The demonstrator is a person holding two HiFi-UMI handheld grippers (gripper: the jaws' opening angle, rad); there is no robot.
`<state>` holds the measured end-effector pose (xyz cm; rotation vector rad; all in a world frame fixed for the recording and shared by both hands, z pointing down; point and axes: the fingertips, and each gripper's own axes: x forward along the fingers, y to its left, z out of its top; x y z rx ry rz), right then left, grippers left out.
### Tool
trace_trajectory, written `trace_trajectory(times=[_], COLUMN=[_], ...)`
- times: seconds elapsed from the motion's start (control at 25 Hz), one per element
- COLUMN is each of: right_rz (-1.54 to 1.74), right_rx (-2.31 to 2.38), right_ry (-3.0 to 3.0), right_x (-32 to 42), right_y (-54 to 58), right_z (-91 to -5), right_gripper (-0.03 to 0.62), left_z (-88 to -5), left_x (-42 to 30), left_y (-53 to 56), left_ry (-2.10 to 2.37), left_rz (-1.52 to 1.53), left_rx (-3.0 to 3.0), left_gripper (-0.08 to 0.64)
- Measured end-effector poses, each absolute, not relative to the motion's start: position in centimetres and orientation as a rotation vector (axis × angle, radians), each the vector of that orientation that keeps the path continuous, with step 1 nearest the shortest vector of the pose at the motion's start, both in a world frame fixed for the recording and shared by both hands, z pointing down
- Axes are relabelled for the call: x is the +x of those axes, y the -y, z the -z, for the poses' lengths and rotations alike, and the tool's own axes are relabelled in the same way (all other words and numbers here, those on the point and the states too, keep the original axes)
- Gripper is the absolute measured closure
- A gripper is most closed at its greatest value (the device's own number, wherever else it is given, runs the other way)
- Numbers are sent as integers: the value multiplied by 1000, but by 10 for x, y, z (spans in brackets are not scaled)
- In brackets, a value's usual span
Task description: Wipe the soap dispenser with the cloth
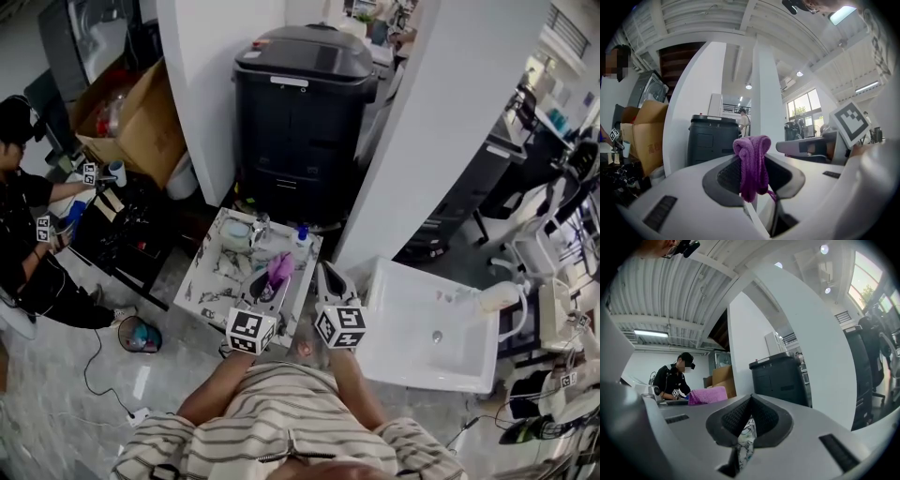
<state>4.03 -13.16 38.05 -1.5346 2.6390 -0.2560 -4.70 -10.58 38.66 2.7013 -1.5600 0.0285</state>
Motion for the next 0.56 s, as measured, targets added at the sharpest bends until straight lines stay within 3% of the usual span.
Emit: trace_trajectory(times=[0.56], right_rz=[276], right_rx=[-1512], right_ry=[-2627], right_x=[39], right_y=[127], right_z=[-383], right_gripper=[592], left_z=[-391], left_x=[-50], left_y=[99], left_ry=[1557], left_rz=[-41], left_rx=[2697], left_gripper=[442])
